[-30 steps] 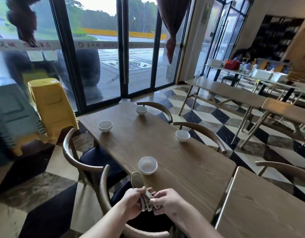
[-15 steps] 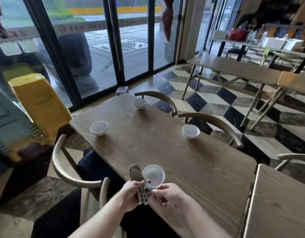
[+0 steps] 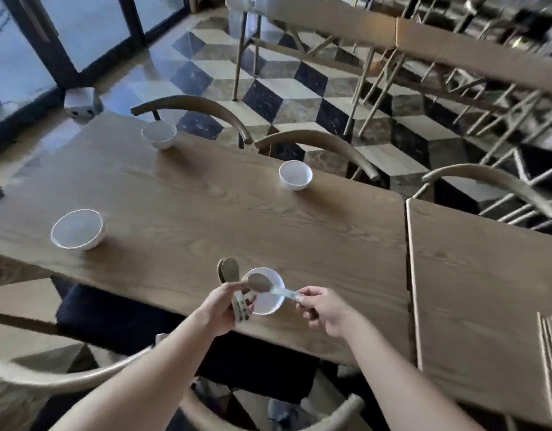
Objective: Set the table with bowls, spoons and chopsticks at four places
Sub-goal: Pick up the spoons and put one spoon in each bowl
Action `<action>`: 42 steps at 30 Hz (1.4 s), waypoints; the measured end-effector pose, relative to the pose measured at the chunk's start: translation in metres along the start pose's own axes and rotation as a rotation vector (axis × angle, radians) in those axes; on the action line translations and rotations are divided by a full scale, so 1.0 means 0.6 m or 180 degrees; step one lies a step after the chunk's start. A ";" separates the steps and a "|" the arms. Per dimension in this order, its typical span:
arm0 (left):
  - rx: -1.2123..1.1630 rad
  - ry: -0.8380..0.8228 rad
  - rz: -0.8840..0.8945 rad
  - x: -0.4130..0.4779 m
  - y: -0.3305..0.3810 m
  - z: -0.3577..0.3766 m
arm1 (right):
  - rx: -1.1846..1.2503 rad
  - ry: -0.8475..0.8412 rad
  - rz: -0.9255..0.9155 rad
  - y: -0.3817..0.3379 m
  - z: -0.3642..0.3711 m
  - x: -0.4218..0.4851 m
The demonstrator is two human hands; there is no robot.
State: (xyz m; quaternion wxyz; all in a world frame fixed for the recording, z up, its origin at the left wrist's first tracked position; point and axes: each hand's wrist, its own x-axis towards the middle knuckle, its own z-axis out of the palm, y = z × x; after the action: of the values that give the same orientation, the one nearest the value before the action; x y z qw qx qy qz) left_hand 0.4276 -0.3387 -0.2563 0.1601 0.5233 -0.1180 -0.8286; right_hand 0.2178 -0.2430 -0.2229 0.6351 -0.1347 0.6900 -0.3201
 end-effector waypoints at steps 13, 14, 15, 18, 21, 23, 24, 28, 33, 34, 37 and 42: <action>0.0179 -0.0043 -0.0662 0.045 0.077 -0.123 | -0.0134 0.0837 0.0428 0.010 0.064 0.048; 0.0194 -0.0036 -0.0654 0.044 0.077 -0.118 | -0.0135 0.0819 0.0427 0.012 0.065 0.053; 0.0190 -0.0022 -0.0617 0.041 0.075 -0.113 | -0.0124 0.0790 0.0443 0.014 0.065 0.057; 0.0085 -0.0031 -0.0523 0.029 0.072 -0.106 | -0.0069 0.0745 0.0450 0.021 0.066 0.066; 0.0000 -0.0103 -0.0411 0.018 0.068 -0.101 | -0.0161 0.0678 0.0402 0.028 0.050 0.070; 0.0010 -0.0084 -0.0314 0.015 0.064 -0.098 | -0.0253 0.0623 0.0362 0.034 0.040 0.074; 0.0022 -0.0059 -0.0261 0.015 0.060 -0.096 | -0.0247 0.0616 0.0355 0.036 0.037 0.074; -0.0013 0.0028 -0.0139 0.018 0.035 -0.087 | -0.0117 0.0533 0.0298 0.045 0.029 0.079; 0.0089 0.0100 0.0064 0.015 0.015 -0.080 | 0.0019 0.0367 0.0210 0.059 0.023 0.087; 0.0074 0.0121 0.0087 0.013 0.012 -0.078 | 0.0042 0.0358 0.0201 0.061 0.022 0.087; 0.0088 0.0260 0.0122 0.008 0.005 -0.072 | 0.0096 0.0374 0.0234 0.068 0.015 0.084; 0.0077 0.0476 0.0120 0.003 0.003 -0.056 | 0.0028 0.0996 0.0166 0.065 -0.006 0.074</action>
State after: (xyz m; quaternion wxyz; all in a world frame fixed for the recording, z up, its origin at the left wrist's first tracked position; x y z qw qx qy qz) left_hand 0.4575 -0.3422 -0.2712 0.1777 0.5833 -0.1255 -0.7826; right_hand 0.2157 -0.2387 -0.2819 0.5285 -0.0624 0.7824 -0.3236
